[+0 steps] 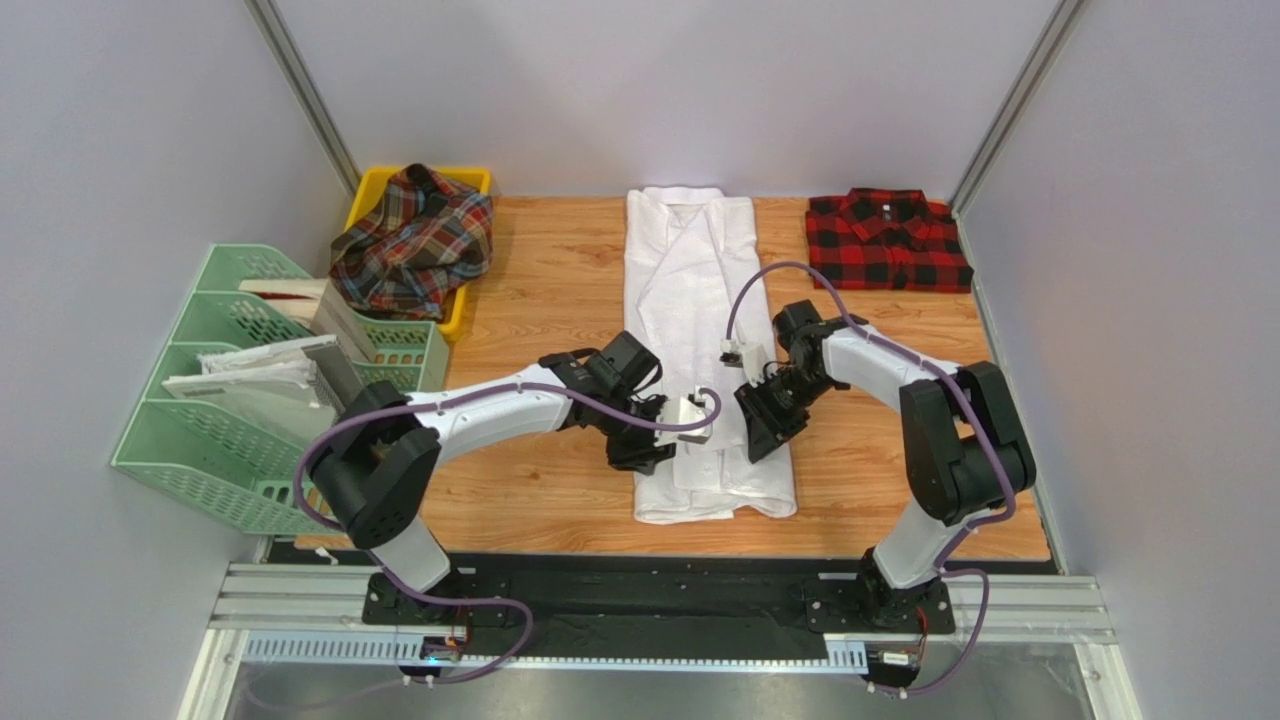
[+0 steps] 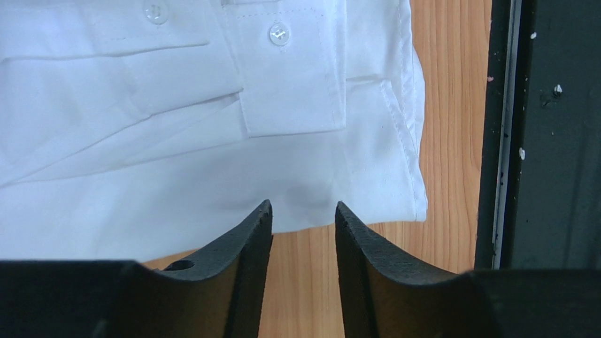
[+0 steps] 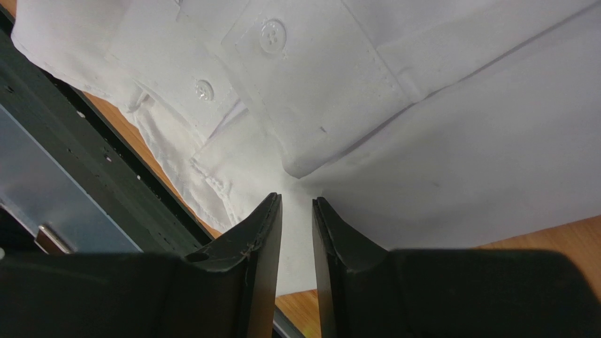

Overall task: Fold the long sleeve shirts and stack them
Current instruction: Fold the shirt

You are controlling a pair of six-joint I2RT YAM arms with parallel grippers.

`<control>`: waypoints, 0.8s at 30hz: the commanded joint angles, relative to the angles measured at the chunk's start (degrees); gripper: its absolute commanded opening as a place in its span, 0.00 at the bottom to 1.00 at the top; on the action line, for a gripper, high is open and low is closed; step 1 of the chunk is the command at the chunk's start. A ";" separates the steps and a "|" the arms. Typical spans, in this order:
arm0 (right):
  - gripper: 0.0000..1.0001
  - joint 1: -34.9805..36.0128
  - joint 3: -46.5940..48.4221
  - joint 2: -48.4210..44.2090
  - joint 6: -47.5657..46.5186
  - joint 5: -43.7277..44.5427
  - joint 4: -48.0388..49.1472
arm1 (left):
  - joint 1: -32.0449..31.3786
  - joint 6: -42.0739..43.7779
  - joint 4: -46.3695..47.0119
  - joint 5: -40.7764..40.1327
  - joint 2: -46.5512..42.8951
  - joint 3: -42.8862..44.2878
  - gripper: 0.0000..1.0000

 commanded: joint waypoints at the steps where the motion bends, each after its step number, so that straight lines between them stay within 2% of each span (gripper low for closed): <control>1: 0.27 0.30 -0.97 2.12 5.96 -4.49 5.75 | -1.75 -1.58 2.40 -2.36 3.70 2.69 0.37; 4: 0.26 1.09 -2.03 3.26 8.15 -6.86 6.81 | -3.07 -0.17 -1.63 -4.29 4.84 3.83 0.22; 6: 0.26 1.71 -1.94 3.44 9.13 -7.40 7.34 | -4.12 1.93 -8.37 -6.40 6.08 5.24 0.21; 8: 0.26 2.50 -2.12 3.62 10.62 -8.63 7.87 | -4.48 3.08 -11.21 -6.06 5.82 3.94 0.19; 16: 0.29 5.49 -2.74 3.71 13.97 -12.40 9.37 | -4.74 4.66 -9.82 -10.27 2.58 -3.79 0.16; 20: 0.33 2.69 1.30 -0.94 10.55 -14.70 3.49 | -2.73 3.53 -10.78 -5.72 -4.45 -4.07 0.18; 22: 0.36 0.32 4.72 -5.24 6.95 -13.83 -0.02 | -0.01 1.07 -10.09 -4.92 -7.17 -1.02 0.24; 24: 0.39 -1.53 7.71 -7.36 4.66 -12.42 -1.27 | 3.76 -2.27 -10.26 -2.63 -5.54 3.03 0.32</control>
